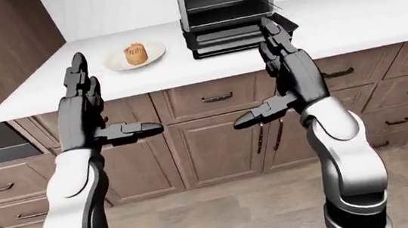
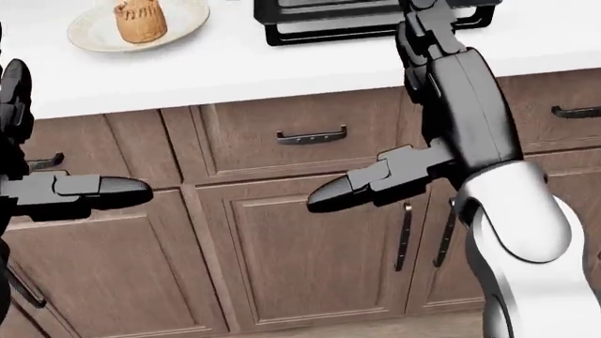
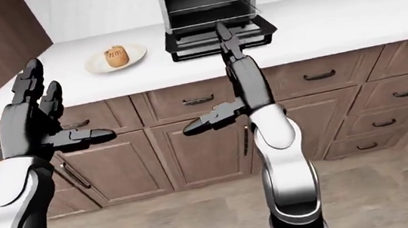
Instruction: Place the scone on the rack of the toaster oven.
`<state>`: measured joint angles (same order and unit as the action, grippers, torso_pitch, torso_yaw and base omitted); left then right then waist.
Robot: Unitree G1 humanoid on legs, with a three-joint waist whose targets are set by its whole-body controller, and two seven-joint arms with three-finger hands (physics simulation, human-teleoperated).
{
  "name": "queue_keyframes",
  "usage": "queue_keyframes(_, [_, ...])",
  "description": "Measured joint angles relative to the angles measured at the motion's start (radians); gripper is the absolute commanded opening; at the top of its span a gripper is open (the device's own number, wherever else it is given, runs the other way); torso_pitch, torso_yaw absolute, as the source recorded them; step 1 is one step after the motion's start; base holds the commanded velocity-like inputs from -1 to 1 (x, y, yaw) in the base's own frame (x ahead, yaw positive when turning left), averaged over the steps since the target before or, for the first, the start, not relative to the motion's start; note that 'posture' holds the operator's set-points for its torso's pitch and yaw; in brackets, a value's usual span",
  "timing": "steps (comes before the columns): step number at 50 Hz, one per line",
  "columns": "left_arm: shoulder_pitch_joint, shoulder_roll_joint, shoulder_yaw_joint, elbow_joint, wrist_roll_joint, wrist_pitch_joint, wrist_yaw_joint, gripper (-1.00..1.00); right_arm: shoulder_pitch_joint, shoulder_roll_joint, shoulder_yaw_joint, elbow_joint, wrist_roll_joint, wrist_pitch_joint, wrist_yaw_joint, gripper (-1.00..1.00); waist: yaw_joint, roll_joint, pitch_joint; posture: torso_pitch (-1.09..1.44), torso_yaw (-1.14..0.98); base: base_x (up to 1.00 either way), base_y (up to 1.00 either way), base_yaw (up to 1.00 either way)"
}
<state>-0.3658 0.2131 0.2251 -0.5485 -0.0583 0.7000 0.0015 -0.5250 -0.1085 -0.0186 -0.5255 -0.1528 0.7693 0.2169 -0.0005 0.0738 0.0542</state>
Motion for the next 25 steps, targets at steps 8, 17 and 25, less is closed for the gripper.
queue_keyframes(8, [-0.018, 0.007, 0.001, -0.041, -0.007, 0.003, -0.001, 1.00, -0.028, 0.001, -0.009, -0.019, -0.008, -0.028, -0.010, 1.00, 0.030, -0.081, -0.015, 0.00, 0.00, 0.54, 0.45, 0.00])
queue_keyframes(17, [-0.006, 0.007, -0.001, -0.052, -0.023, 0.035, -0.009, 1.00, -0.013, -0.005, -0.027, -0.024, -0.019, 0.005, -0.015, 1.00, -0.017, -0.097, -0.016, 0.00, 0.00, 0.51, 0.46, 0.00])
queue_keyframes(25, [-0.002, 0.007, 0.002, -0.008, 0.002, 0.013, 0.004, 1.00, -0.009, 0.011, 0.016, 0.019, -0.008, -0.023, -0.005, 1.00, 0.048, 0.002, 0.002, 0.00, 0.00, 0.03, 0.34, 0.00])
